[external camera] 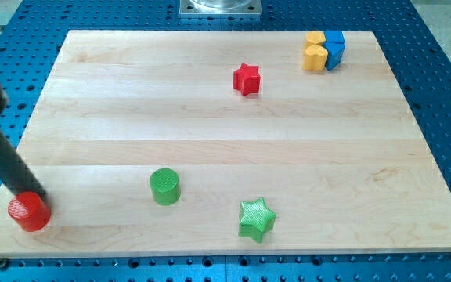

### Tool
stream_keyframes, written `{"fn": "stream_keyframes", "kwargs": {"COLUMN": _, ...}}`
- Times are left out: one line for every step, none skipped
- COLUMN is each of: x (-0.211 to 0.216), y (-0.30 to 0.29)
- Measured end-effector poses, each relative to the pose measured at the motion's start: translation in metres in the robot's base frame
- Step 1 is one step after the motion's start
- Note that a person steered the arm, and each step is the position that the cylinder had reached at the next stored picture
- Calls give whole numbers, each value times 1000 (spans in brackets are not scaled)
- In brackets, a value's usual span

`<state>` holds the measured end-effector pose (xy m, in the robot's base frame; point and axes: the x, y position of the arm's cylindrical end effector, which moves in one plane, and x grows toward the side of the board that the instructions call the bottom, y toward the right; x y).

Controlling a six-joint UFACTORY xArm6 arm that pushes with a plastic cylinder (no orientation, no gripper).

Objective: Push the green blocks into the red circle

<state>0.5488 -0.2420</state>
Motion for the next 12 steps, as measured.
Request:
{"fn": "stream_keyframes", "kwargs": {"x": -36, "y": 68}}
{"fn": "stream_keyframes", "kwargs": {"x": -77, "y": 139}}
{"fn": "stream_keyframes", "kwargs": {"x": -46, "y": 186}}
{"fn": "stream_keyframes", "kwargs": {"x": -2, "y": 169}}
{"fn": "stream_keyframes", "kwargs": {"x": 1, "y": 191}}
{"fn": "stream_keyframes", "kwargs": {"x": 23, "y": 221}}
{"fn": "stream_keyframes", "kwargs": {"x": 32, "y": 161}}
{"fn": "stream_keyframes", "kwargs": {"x": 32, "y": 122}}
{"fn": "stream_keyframes", "kwargs": {"x": 32, "y": 85}}
{"fn": "stream_keyframes", "kwargs": {"x": 26, "y": 90}}
{"fn": "stream_keyframes", "kwargs": {"x": -15, "y": 214}}
{"fn": "stream_keyframes", "kwargs": {"x": -19, "y": 328}}
